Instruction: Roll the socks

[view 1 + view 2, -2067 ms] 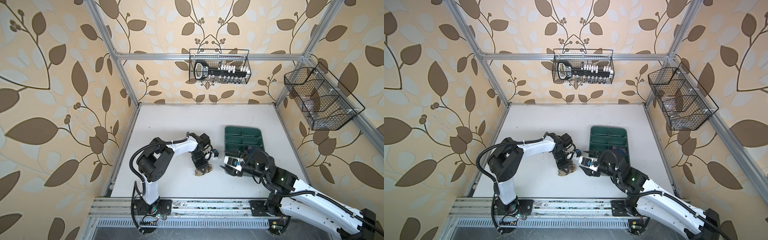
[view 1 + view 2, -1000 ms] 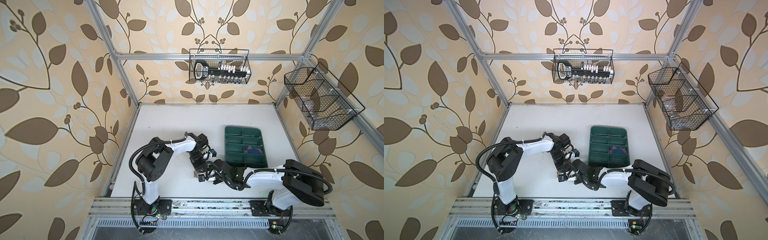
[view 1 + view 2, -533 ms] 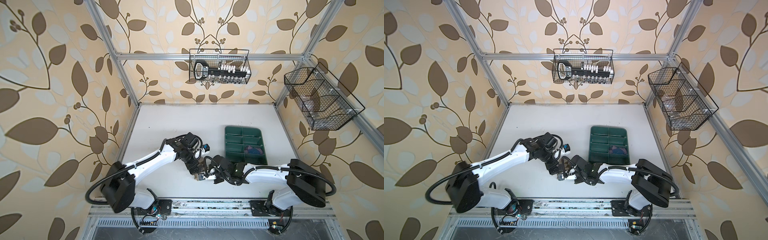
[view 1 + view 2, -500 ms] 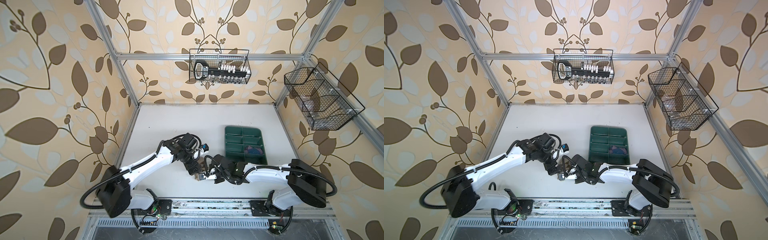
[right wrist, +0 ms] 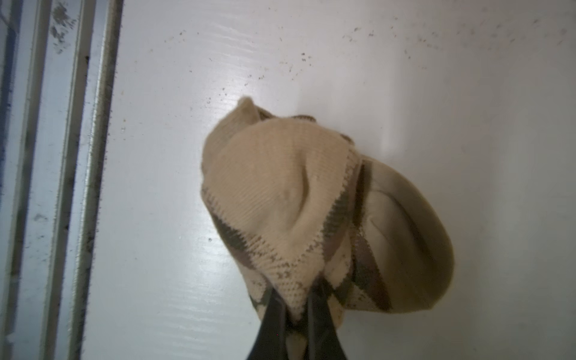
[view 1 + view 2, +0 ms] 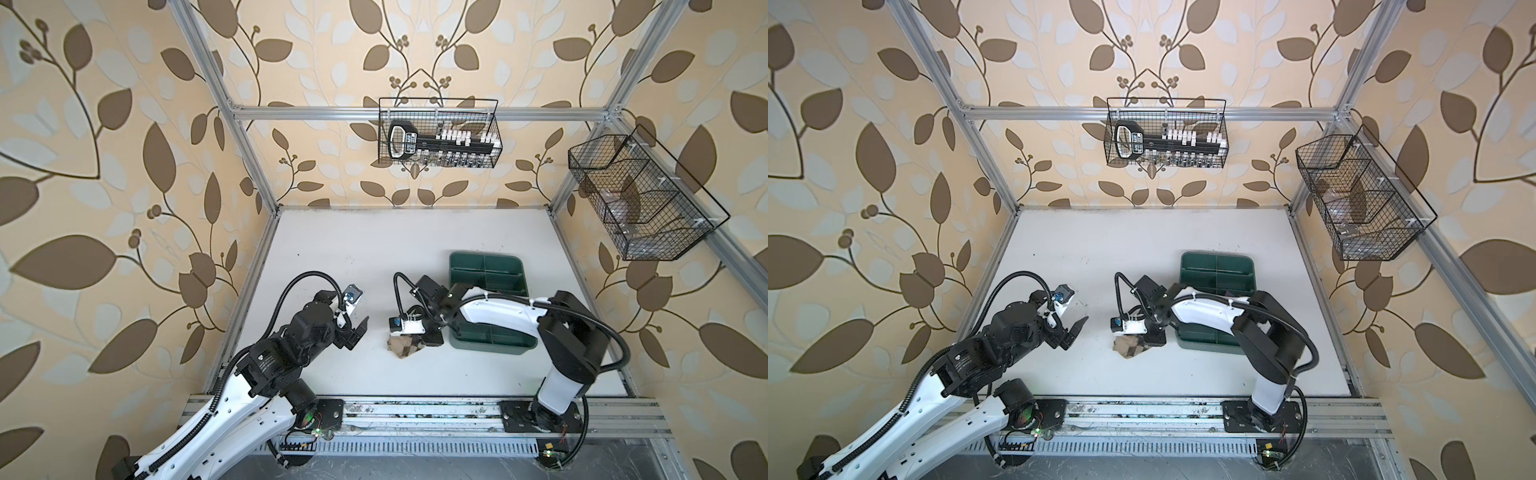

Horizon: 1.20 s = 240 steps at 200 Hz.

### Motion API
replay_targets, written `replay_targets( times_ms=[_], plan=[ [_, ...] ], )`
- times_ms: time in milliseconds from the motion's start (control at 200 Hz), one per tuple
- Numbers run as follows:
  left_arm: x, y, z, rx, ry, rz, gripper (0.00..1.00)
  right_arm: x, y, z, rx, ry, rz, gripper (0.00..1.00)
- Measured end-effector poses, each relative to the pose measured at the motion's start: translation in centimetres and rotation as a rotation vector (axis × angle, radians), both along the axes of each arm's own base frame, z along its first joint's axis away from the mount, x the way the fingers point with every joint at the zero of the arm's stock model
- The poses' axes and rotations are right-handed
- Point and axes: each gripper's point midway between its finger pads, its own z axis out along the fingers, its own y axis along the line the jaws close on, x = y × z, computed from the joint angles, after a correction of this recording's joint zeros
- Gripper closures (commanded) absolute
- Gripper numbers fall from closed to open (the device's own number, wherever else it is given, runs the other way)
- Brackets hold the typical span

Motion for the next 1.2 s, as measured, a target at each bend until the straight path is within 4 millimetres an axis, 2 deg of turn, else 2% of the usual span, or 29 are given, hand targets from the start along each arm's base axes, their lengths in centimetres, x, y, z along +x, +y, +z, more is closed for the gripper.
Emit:
replay_targets(
  times_ms=[65, 150, 245, 310, 430, 570, 730, 835, 945, 1200],
  plan=[
    [-0.8, -0.7, 0.2, 0.013, 0.031, -0.071, 0.16, 0.3, 0.2, -0.5, -0.031, 0.074, -0.018, 1.00],
    [-1.7, -1.8, 0.6, 0.038, 0.066, -0.166, 0.20, 0.2, 0.4, -0.7, -0.051, 0.148, -0.029, 1.00],
    [-2.1, -3.0, 0.9, 0.066, 0.109, -0.241, 0.22, -0.2, 0.5, -0.9, -0.069, 0.210, -0.035, 1.00],
    [-2.4, -3.9, 0.4, 0.106, 0.132, -0.291, 0.21, -0.4, 0.7, -1.0, -0.081, 0.245, -0.042, 1.00],
    [-4.3, -6.2, -1.9, 0.239, 0.133, -0.432, 0.16, -0.2, 0.7, -1.2, -0.106, 0.297, -0.067, 1.00],
    [-6.1, -8.2, -6.0, 0.445, 0.075, -0.554, 0.15, -0.1, 0.6, -1.3, -0.109, 0.352, -0.091, 1.00],
    [-5.1, -9.9, -10.4, 0.593, 0.024, -0.560, 0.15, -0.2, 0.6, -1.2, -0.100, 0.388, -0.101, 1.00],
    [-3.8, -10.9, -11.9, 0.642, 0.004, -0.522, 0.16, -0.2, 0.5, -1.2, -0.096, 0.395, -0.105, 1.00],
    [-2.9, -11.4, -11.9, 0.648, -0.029, -0.485, 0.15, -0.2, 0.4, -1.0, -0.089, 0.385, -0.115, 1.00],
    [-3.2, -11.3, -9.0, 0.548, -0.077, -0.473, 0.14, -0.8, -0.5, 0.6, -0.077, 0.348, -0.141, 1.00]
  ],
)
